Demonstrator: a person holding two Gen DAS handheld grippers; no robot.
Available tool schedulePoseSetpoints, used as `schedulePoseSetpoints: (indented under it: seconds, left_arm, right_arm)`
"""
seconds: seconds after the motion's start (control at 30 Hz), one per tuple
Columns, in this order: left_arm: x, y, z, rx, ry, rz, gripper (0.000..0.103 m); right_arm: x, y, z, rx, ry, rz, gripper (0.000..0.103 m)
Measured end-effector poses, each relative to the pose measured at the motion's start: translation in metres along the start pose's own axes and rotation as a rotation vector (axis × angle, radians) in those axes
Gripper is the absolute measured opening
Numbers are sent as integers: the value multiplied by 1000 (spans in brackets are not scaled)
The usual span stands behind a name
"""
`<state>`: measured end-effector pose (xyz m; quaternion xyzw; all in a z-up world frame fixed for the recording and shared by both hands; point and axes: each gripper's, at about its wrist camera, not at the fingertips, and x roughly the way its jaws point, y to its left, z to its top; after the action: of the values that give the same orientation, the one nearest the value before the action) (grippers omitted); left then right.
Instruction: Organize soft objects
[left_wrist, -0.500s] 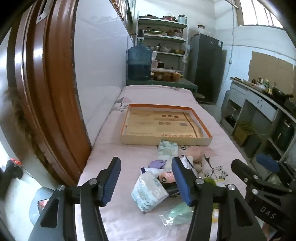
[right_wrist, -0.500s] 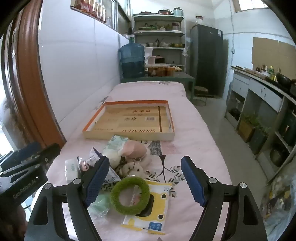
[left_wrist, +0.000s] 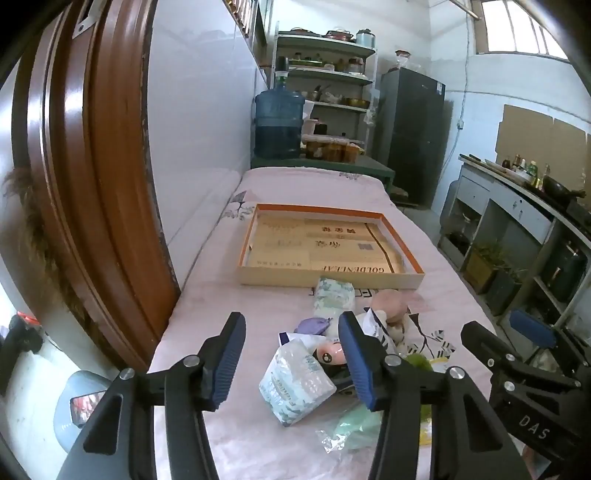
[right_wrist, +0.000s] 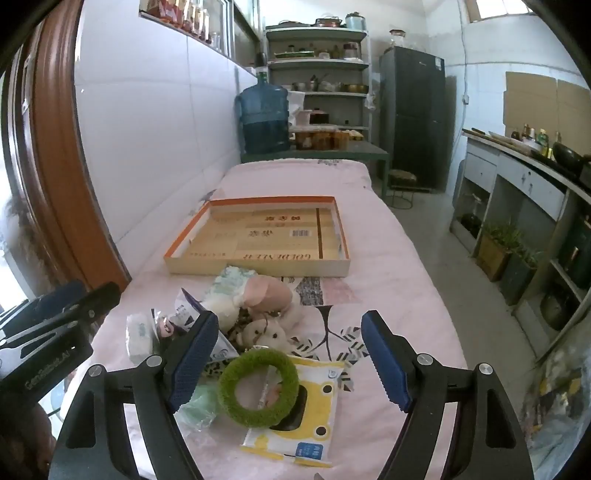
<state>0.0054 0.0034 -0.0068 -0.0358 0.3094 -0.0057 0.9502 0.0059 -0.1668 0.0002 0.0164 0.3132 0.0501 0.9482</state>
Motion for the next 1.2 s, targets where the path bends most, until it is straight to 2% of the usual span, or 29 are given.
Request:
schedulePoseSetpoints:
  seconds: [1.2]
  left_arm:
    - [5,0,-3,7,0,40,53]
  right_arm:
    - [8,3,-8,-7,21,17,81]
